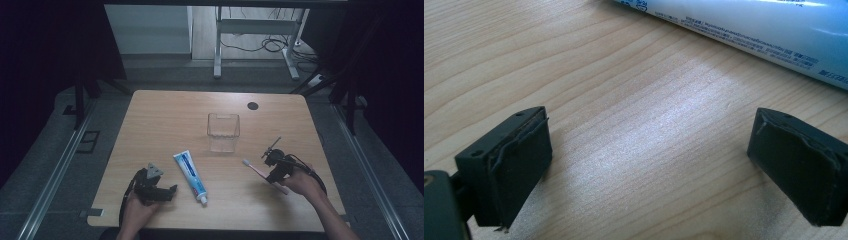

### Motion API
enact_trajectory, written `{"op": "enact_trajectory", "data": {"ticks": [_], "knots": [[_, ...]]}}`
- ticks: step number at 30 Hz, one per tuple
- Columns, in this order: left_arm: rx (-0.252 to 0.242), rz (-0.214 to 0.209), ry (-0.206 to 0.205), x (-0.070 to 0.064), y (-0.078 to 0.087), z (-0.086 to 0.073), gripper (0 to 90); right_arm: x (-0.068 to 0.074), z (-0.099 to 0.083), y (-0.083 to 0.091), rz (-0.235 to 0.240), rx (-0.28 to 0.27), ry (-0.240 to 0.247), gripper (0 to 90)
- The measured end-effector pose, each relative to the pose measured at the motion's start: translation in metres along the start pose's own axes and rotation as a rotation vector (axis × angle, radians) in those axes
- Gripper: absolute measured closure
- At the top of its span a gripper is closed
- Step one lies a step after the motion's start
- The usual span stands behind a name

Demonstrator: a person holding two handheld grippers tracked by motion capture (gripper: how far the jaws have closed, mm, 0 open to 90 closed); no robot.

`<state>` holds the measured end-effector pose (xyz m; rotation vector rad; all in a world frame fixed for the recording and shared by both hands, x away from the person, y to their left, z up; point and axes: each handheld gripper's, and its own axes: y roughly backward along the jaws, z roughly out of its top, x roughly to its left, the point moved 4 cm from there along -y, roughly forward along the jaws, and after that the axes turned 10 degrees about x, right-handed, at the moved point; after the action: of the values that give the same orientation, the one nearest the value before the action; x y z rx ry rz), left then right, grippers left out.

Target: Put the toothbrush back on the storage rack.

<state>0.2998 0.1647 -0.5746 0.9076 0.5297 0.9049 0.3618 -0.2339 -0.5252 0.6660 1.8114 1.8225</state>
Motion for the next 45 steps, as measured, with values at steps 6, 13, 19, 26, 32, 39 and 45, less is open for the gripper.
{"op": "enact_trajectory", "data": {"ticks": [6, 13, 19, 26, 32, 39, 45], "knots": [[0.000, 0.000, 0.000, 0.000, 0.000, 0.000, 4.0, 0.002, 0.013, -0.003, -0.001, 0.050, -0.002, 65.5], [0.000, 0.000, 0.000, 0.000, 0.000, 0.000, 4.0, 0.001, 0.021, -0.009, -0.007, 0.087, 0.014, 66.3], [0.000, 0.000, 0.000, 0.000, 0.000, 0.000, 3.9, 0.001, 0.026, -0.010, -0.011, 0.101, 0.007, 68.4], [0.000, 0.000, 0.000, 0.000, 0.000, 0.000, 3.9, 0.000, 0.031, -0.013, -0.019, 0.124, 0.011, 71.5], [0.000, 0.000, 0.000, 0.000, 0.000, 0.000, 4.0, 0.000, 0.034, -0.014, -0.013, 0.147, 0.003, 76.6], [-0.001, -0.001, -0.001, 0.000, 0.000, 0.000, 4.1, -0.002, 0.035, -0.014, 0.004, 0.152, -0.008, 77.8], [-0.001, -0.002, -0.002, 0.000, 0.000, 0.000, 4.3, -0.003, 0.033, -0.014, 0.015, 0.146, -0.013, 78.1]]}}
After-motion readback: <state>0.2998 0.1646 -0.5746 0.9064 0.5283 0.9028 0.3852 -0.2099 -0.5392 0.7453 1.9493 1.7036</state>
